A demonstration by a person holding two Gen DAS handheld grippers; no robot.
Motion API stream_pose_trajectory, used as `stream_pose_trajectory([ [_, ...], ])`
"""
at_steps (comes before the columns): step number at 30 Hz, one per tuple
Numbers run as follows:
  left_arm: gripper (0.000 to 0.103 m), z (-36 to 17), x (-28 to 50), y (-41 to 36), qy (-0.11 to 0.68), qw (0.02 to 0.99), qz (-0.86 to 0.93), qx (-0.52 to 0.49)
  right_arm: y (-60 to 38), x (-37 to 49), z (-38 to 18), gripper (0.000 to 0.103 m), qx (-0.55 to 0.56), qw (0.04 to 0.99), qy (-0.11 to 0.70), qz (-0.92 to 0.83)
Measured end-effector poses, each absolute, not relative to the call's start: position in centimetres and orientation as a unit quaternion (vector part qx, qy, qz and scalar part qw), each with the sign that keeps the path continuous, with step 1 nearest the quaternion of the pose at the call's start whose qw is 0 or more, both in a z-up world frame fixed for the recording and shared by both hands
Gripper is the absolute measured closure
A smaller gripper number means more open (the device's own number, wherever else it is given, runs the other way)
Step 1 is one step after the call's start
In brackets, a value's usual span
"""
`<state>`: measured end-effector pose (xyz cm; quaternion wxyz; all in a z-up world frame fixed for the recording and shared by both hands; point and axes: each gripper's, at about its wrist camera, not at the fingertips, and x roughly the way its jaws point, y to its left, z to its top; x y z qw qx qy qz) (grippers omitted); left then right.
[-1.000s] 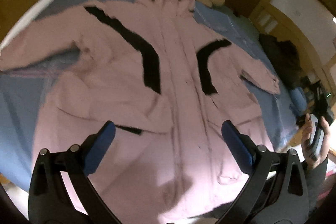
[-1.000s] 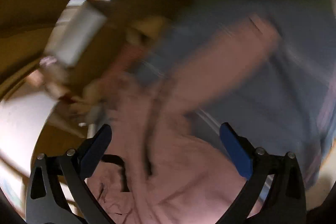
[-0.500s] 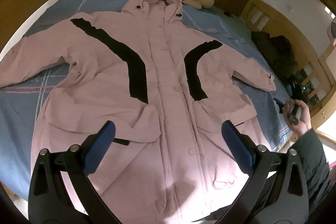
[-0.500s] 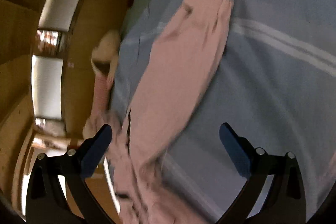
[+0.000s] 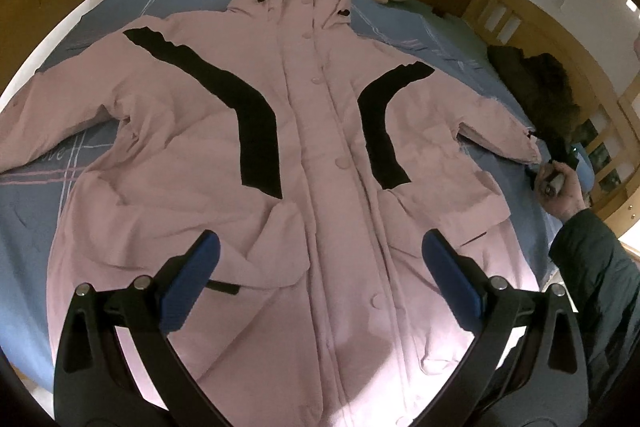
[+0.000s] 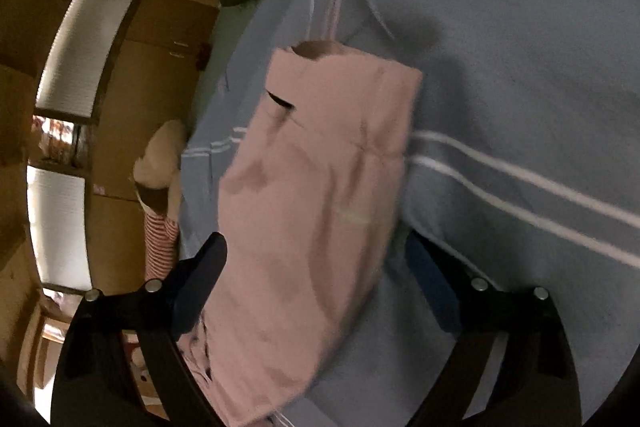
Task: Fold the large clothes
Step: 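Close the right tool on the sleeve cuff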
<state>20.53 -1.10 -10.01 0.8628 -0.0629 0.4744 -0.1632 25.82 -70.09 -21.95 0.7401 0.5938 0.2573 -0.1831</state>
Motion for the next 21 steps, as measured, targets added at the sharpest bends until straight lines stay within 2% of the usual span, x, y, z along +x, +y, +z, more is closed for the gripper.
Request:
stream_pose_trajectory([
  [1, 0.002, -10.2, 20.8, -1.2, 0.477, 0.863, -0.158, -0.060, -70.3, 26.1, -22.1, 0.023, 0.592, 0.743, 0.253, -0.182],
  [6, 0.002, -11.3, 21.6, -0.9, 0.484, 0.863, -0.134, -0.054, -70.9, 27.2, -22.5, 0.031, 0.590, 0.748, 0.238, -0.188],
  [8, 0.002, -11.5, 21.8, -0.8, 0.487, 0.861, -0.133, -0.058, -70.9, 27.8, -22.5, 0.042, 0.584, 0.750, 0.242, -0.194],
  [10, 0.002, -11.4, 21.7, -0.7, 0.480, 0.865, -0.136, -0.062, -71.3, 27.9, -23.1, 0.068, 0.587, 0.746, 0.243, -0.199],
  [12, 0.002, -11.2, 21.5, -0.7, 0.472, 0.869, -0.135, -0.058, -71.5, 27.7, -23.5, 0.075, 0.597, 0.741, 0.238, -0.196],
  [16, 0.002, -11.2, 21.5, -0.6, 0.464, 0.877, -0.116, -0.038, -71.4, 27.9, -22.9, 0.088, 0.594, 0.744, 0.236, -0.196],
  [21, 0.002, -11.7, 21.8, 0.0, 0.473, 0.874, -0.101, -0.049, -70.9, 28.0, -22.0, 0.092, 0.586, 0.748, 0.235, -0.207],
])
